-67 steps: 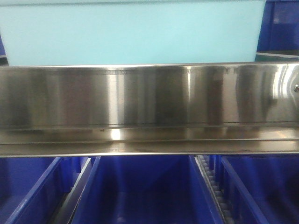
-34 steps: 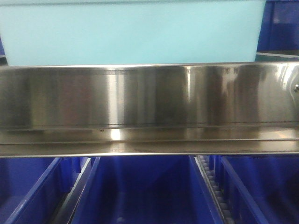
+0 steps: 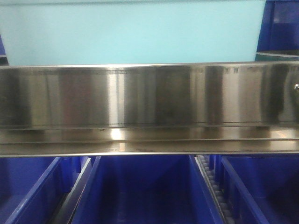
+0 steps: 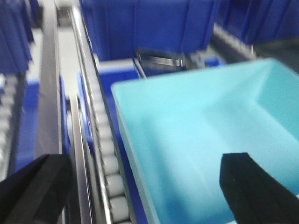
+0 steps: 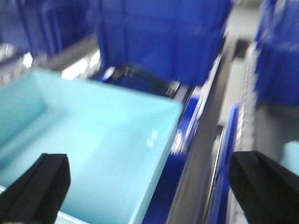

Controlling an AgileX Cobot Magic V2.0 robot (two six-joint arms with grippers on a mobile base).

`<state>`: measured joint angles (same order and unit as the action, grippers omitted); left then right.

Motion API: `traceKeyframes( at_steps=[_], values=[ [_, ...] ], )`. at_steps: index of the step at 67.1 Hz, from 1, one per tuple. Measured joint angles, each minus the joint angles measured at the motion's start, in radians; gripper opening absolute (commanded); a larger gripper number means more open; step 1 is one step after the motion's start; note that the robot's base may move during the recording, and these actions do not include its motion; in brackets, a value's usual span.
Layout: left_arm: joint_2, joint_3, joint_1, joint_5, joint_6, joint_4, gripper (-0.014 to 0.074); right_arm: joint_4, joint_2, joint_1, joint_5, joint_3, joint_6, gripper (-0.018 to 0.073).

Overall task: Move two blue bins to right shelf middle
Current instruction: 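Close both grippers on opposite side walls of the light blue bin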

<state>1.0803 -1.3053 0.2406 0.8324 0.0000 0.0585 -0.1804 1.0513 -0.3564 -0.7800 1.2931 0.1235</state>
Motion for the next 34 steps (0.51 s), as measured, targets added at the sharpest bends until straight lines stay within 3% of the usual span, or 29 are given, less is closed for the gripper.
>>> traceKeyframes(
  at_steps=[20,34],
  values=[
    [0.32,-0.361,0.0,0.347,-0.033,0.006,0.0536,0.109,0.388,-0.006,-0.398,0.425,-0.136,0.057],
    [0.481,-0.438,0.003,0.386,-0.067,0.006,0.0536,0.128,0.53,-0.026,-0.437,0.517,-0.181,0.057]
  ],
)
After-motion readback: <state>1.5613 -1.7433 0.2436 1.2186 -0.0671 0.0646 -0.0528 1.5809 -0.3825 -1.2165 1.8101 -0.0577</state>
